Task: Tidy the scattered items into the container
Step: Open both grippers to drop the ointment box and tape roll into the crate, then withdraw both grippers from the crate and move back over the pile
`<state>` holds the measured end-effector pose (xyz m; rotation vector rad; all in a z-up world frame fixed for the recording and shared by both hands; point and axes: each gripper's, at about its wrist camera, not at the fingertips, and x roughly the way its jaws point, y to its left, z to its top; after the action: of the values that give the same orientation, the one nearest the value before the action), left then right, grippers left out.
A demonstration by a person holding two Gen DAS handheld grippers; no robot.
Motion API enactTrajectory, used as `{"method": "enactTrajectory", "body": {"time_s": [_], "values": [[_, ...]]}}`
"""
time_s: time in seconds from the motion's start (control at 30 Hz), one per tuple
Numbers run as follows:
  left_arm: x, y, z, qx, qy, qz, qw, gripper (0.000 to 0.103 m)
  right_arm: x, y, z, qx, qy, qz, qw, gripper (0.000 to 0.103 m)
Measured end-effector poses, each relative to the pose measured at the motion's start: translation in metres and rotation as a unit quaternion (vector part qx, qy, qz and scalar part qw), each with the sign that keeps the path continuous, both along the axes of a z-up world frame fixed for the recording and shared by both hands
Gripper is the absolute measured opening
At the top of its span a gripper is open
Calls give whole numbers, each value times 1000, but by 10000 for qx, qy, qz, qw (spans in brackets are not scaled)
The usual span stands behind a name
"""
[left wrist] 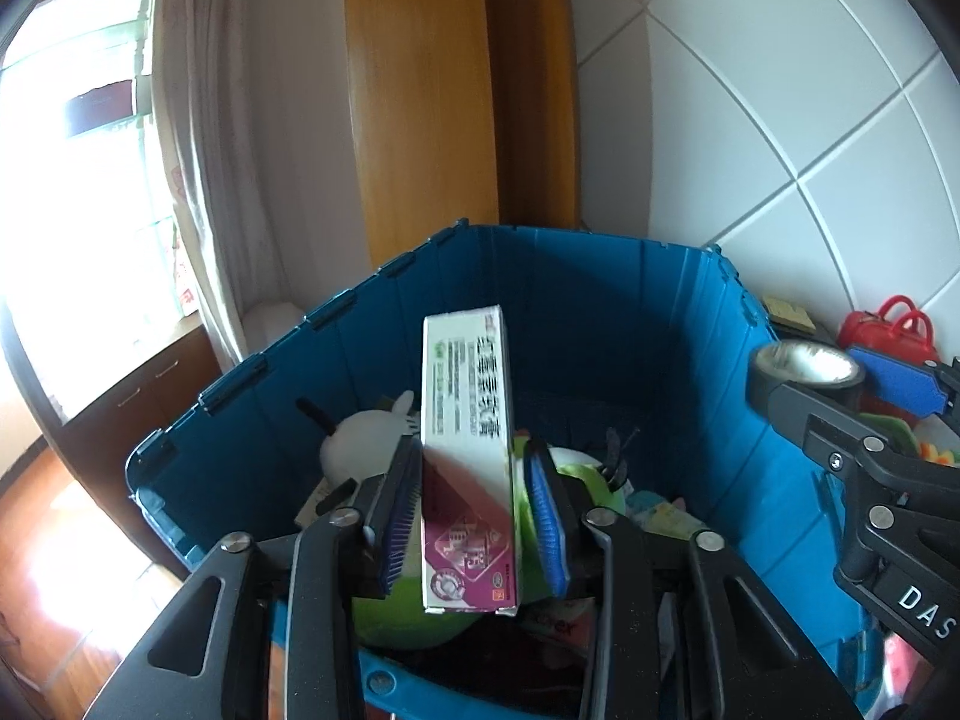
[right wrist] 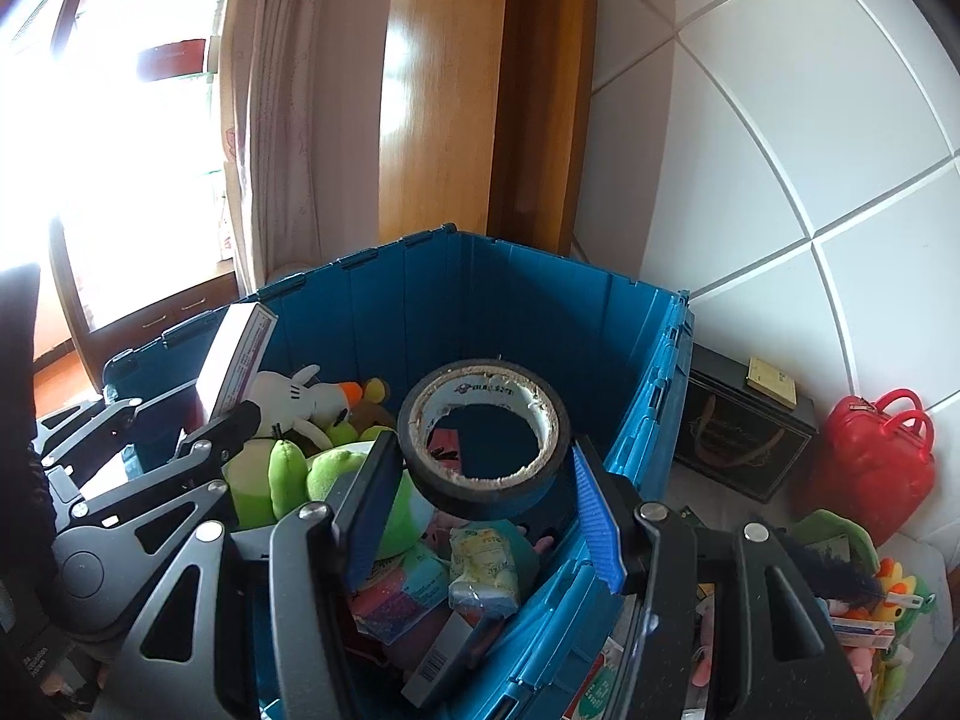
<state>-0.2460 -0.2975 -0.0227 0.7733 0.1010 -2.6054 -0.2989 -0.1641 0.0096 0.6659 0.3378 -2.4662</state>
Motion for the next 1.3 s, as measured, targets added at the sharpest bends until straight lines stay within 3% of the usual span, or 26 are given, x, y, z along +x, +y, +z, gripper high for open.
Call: {"method": "enactTrajectory", "body": {"time_s": [0.03, 0.07, 0.13, 0.2, 0.7, 0.8, 0.9, 1.3], "values": [[1, 0, 0, 15, 19, 3, 10000, 78, 0, -1, 0, 24, 11, -6, 10000, 55], [3, 0, 0, -50, 53, 77, 9999, 81, 1, -2, -1, 46, 24, -33, 10000, 56], [6, -1, 0, -111, 82, 137, 9998, 83, 1, -2, -2, 94, 71, -136, 9998, 73], [7, -3, -1, 24, 23, 81, 10000, 83, 1, -1, -3, 128, 102, -221, 9996, 82], [25, 24, 5, 110, 94, -96, 9998, 84, 17, 28, 2, 87, 146, -510, 9986, 83], [29, 38, 9, 121, 116, -201, 9997, 88, 23, 48, 4, 2, 144, -670, 9976, 89], [31, 59, 10, 77, 103, -319, 9994, 88, 31, 71, 5, -63, 128, -840, 9964, 99], [30, 189, 11, 50, 40, -1157, 9933, 89, 56, 204, -1, -321, 30, -1698, 9849, 100]]}}
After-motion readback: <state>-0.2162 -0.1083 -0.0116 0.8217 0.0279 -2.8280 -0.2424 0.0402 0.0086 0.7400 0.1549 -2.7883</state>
